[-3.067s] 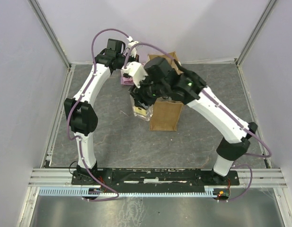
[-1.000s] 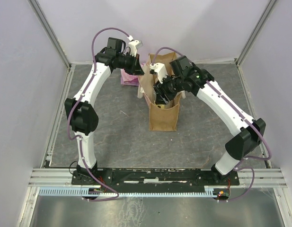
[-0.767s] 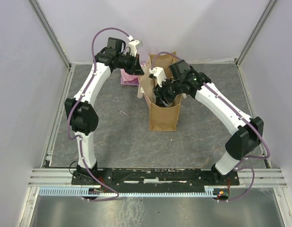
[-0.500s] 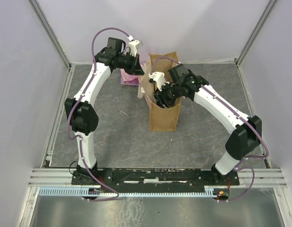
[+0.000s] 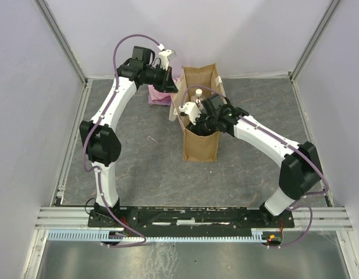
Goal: Place the personal care products into the canvas bag
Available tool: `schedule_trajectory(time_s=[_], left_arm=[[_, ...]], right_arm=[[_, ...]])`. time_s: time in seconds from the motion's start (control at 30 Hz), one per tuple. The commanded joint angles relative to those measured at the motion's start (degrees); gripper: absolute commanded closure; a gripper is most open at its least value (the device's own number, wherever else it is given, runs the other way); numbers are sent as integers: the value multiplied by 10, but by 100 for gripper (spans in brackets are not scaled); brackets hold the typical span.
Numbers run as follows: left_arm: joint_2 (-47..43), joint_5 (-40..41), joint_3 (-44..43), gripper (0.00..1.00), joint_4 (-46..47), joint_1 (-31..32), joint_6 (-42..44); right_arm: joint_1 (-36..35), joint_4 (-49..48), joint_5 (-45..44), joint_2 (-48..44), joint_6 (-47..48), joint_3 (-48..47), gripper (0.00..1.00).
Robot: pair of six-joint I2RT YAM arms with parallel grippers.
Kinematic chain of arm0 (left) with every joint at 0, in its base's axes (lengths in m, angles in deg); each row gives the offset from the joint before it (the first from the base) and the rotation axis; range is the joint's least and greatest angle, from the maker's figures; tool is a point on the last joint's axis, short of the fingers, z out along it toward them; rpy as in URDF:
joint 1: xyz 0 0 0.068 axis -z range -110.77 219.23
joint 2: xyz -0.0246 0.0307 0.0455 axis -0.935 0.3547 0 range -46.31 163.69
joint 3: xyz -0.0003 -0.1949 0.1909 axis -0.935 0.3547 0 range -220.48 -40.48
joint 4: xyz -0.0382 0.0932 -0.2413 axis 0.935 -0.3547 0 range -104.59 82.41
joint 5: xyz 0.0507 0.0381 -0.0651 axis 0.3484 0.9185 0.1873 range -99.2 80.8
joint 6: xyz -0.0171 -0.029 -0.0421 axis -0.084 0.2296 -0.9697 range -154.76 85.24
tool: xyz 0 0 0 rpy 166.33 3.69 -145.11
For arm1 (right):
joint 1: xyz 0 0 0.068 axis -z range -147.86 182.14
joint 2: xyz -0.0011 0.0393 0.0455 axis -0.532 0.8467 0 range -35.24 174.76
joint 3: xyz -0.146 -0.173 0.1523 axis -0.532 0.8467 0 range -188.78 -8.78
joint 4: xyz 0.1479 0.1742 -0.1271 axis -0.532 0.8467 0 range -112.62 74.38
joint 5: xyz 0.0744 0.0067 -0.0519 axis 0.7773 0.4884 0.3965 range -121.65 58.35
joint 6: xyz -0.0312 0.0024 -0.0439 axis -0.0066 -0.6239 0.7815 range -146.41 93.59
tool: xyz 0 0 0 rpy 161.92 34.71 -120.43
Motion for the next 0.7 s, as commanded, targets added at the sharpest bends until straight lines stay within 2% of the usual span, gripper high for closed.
schedule_trajectory(time_s=[0.0, 0.3, 0.37, 0.43, 0.47, 0.67], left_arm=[[-17, 7, -18, 97, 33, -5, 14], [-21, 10, -16, 97, 31, -5, 14], [-21, 11, -16, 97, 31, -5, 14], [-21, 11, -15, 97, 31, -5, 13], [-21, 11, -16, 97, 31, -5, 14], [-20, 14, -17, 97, 31, -6, 14]], right_arm=[[-31, -11, 9, -37, -12, 38, 100], [-48, -11, -29, -33, -15, 66, 100], [-48, 6, -36, -37, -18, 54, 87], [-49, 24, -41, -46, -19, 37, 67], [-48, 31, -44, -50, -21, 28, 60], [-48, 74, -49, -78, -32, -43, 34]])
